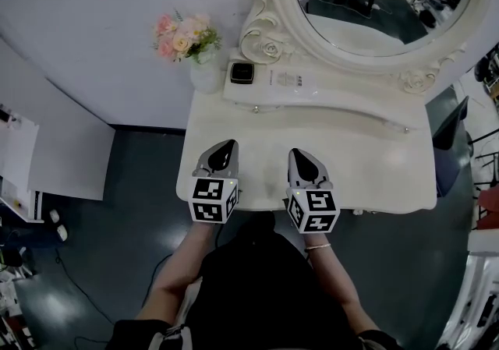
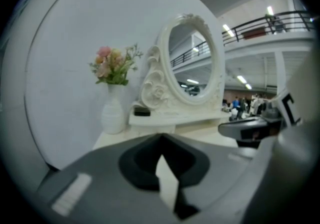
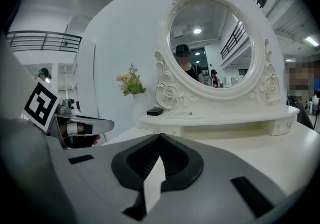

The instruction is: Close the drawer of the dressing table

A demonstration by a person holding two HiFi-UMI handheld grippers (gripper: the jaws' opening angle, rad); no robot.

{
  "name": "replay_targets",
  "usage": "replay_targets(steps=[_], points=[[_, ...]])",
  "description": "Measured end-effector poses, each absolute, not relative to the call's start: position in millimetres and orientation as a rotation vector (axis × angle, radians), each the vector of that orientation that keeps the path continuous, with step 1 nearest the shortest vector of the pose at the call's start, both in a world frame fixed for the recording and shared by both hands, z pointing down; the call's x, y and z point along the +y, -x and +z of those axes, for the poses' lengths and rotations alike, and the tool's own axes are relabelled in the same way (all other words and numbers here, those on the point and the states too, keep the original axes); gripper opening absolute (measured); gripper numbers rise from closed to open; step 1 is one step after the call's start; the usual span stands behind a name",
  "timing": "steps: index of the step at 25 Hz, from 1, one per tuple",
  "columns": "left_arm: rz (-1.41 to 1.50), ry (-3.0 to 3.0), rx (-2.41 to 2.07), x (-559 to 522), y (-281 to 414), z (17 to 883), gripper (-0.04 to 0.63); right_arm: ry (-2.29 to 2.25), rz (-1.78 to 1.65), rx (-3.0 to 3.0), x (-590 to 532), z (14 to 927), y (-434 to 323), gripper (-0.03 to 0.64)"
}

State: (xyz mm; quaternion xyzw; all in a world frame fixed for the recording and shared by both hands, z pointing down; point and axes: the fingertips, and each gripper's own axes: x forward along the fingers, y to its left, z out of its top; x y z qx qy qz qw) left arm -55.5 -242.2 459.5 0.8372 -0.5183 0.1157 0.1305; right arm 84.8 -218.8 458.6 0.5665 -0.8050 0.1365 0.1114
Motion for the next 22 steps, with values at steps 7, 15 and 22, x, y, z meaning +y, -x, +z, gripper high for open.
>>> replay_targets(steps=[7, 15, 22], points=[[0.337, -2.417, -1.5, -244.1, 54.7, 462.2, 0.008, -1.632, 0.368, -2.368, -218.9, 458.5, -80.9, 0.003], [0.334, -2.421, -1.498, -246.4, 55.2, 462.9, 0.008, -1.629, 0.377, -2.376, -220.8, 458.8, -78.6, 0.003], [0.344, -2.412, -1.505, -245.4, 57.7, 463.5, 0.008, -1.604, 0.381, -2.386, -220.7, 459.6, -72.8, 0.003]])
